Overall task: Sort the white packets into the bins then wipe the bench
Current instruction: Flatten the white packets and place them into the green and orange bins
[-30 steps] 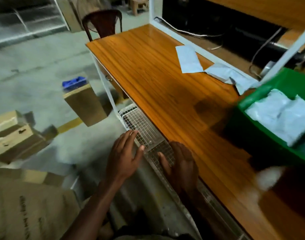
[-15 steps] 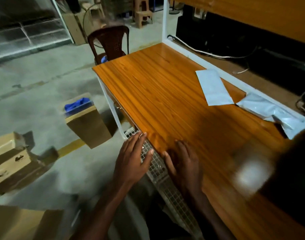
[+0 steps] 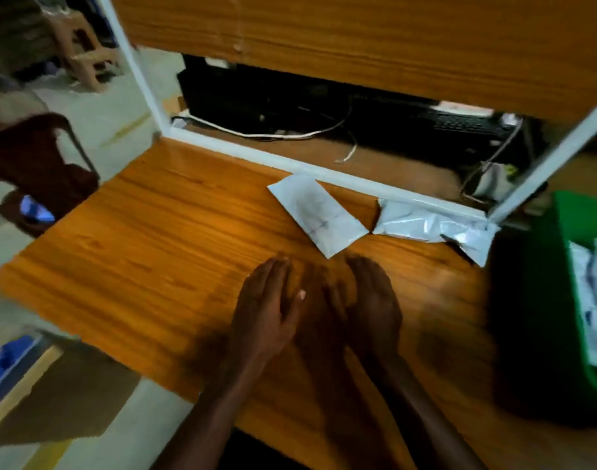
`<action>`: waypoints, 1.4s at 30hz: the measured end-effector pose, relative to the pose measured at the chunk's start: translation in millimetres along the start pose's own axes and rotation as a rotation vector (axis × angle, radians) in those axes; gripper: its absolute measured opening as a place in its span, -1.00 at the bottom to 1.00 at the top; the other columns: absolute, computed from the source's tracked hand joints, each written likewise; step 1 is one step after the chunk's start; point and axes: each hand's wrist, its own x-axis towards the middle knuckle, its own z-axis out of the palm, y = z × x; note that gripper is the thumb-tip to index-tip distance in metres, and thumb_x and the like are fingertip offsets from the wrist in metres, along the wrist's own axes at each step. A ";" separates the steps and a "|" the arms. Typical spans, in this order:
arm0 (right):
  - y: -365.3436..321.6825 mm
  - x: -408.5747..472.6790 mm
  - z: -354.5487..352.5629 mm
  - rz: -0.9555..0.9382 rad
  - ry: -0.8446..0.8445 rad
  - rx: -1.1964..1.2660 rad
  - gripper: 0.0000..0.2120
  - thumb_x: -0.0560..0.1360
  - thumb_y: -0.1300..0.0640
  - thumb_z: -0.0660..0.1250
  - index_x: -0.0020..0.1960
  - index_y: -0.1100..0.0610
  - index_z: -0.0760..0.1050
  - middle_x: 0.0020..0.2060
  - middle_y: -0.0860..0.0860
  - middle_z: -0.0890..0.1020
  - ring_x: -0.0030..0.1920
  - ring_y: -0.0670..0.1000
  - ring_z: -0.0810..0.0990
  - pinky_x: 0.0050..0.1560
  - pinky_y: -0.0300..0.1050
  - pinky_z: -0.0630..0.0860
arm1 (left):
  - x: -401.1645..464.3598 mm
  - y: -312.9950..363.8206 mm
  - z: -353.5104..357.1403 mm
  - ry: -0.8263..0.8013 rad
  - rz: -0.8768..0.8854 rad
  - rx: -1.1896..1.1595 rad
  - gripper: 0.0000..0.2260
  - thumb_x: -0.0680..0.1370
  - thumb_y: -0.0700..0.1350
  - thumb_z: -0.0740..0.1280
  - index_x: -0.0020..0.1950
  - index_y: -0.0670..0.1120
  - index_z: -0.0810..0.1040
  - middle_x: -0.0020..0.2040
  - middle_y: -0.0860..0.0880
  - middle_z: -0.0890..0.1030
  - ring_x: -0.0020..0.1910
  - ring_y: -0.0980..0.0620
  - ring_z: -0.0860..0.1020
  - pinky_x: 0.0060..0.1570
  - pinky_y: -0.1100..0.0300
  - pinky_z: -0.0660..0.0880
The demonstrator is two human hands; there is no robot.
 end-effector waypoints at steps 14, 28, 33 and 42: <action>49.7 107.9 36.1 0.364 0.069 -0.363 -0.42 0.55 -0.28 0.16 0.38 0.10 0.43 0.43 0.19 0.44 0.45 0.23 0.35 0.39 0.15 0.37 | 170.7 -17.0 78.3 -0.195 0.274 -0.088 -0.44 0.56 0.24 0.06 0.47 -0.01 0.40 0.52 -0.10 0.34 0.53 -0.15 0.23 0.47 -0.15 0.15; 98.1 121.9 44.6 0.298 -0.306 -0.305 -0.32 0.40 -0.31 0.09 0.36 0.05 0.50 0.49 0.12 0.39 0.54 0.20 0.24 0.47 0.33 0.15 | 242.4 -66.5 84.0 -0.657 0.571 0.185 -0.57 0.59 0.17 0.19 0.47 0.22 0.33 0.61 0.07 0.10 0.60 -0.04 -0.08 0.50 -0.25 -0.18; 105.4 95.6 21.4 0.157 -0.310 -0.094 -0.40 0.42 -0.31 0.25 0.24 0.09 0.61 0.44 0.11 0.46 0.50 0.13 0.34 0.48 0.25 0.15 | 240.8 -75.7 74.3 -0.668 0.706 0.060 -0.68 0.56 0.06 0.30 0.32 0.17 0.51 0.57 0.07 0.24 0.60 0.01 0.01 0.52 -0.23 -0.19; 94.5 73.3 1.7 -0.056 -0.123 -0.106 -0.69 0.53 -0.06 0.40 0.12 0.15 0.57 0.36 0.12 0.54 0.34 0.13 0.53 0.32 0.23 0.44 | 216.0 -75.1 69.3 -0.547 0.759 -0.116 -0.72 0.56 0.12 0.21 0.17 0.11 0.62 0.49 0.07 0.39 0.58 0.03 0.10 0.51 -0.26 -0.07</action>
